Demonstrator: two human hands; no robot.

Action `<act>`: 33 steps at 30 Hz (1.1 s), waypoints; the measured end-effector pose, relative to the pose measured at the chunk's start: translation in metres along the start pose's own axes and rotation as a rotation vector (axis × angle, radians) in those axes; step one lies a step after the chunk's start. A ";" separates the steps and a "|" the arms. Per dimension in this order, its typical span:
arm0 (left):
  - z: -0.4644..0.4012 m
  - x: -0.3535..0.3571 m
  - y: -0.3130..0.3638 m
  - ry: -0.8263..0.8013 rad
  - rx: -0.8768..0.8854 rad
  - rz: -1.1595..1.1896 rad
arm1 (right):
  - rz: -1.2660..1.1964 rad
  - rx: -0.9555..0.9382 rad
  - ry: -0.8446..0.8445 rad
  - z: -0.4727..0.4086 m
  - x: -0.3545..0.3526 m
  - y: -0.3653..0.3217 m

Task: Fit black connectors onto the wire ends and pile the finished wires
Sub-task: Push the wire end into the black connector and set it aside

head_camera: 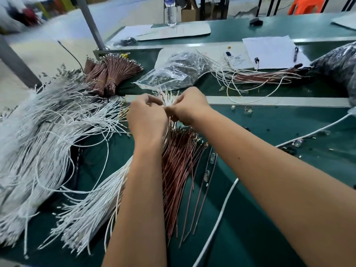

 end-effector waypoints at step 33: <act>0.008 -0.004 0.013 -0.073 0.148 -0.275 | -0.777 0.119 0.040 0.003 -0.019 0.038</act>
Point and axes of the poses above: each hand's wrist, its own z-axis away from the middle knuckle, its own x-axis out of the palm, y = z × x, the point moved 4 cm from there along -z, towards the middle knuckle, and after that the axes turned 6 degrees about -x, right-handed, at the moved point
